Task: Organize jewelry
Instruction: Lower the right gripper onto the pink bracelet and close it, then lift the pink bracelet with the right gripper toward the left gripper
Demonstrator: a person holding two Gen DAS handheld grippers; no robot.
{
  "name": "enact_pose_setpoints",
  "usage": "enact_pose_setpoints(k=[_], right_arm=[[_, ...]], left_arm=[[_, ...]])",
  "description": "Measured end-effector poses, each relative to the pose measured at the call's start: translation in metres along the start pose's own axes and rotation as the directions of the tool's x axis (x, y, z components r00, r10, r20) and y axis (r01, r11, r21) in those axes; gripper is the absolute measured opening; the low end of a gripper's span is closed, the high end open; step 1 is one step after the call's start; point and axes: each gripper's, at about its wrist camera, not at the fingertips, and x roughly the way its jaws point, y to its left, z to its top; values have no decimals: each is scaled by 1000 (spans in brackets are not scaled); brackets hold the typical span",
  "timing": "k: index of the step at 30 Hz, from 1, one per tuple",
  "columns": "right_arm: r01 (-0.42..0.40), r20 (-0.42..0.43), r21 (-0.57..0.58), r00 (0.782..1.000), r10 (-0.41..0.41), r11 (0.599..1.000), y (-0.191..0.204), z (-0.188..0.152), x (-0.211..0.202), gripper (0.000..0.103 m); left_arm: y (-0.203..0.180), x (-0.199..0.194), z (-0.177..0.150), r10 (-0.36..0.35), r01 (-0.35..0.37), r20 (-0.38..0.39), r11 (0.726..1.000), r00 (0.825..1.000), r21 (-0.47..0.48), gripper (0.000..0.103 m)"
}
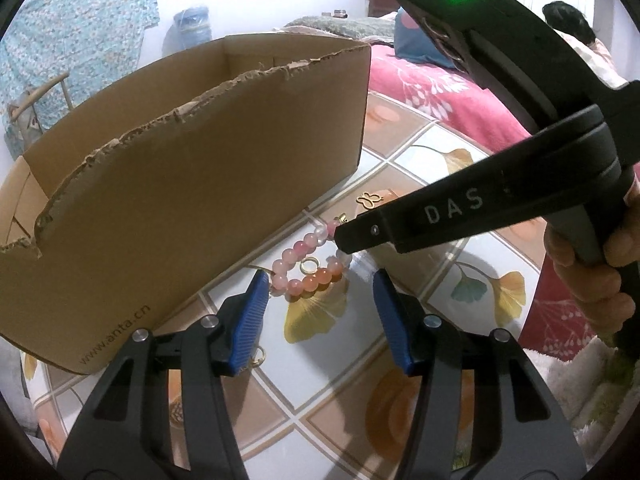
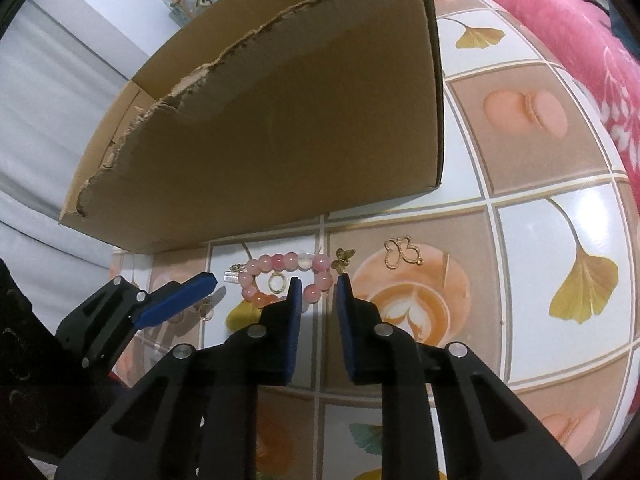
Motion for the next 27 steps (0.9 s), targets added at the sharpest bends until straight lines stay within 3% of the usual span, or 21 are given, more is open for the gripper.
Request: enact_pose_setpoints(k=[10,20,26,27], right_arm=[[14,-4,-7,1000,-14,1000,5,3,2,17],[95,-6,-75,995,-95,993,27,3,11,17],[139,-1,-119,990,-140,983,44,-1,17,13],[138,3,-126,990,-139,982,48,-2,16,7]], left_arm=[[-5,3,-4,4,-4,-6,1000,1000,11,52],[-7,3,-8,15,-15,4,1000,1000,7,52],[-8,2,-8,30,-30,14,1000,999,4,52],[-8,0,-9,34,-34,17,999,999,6,52]])
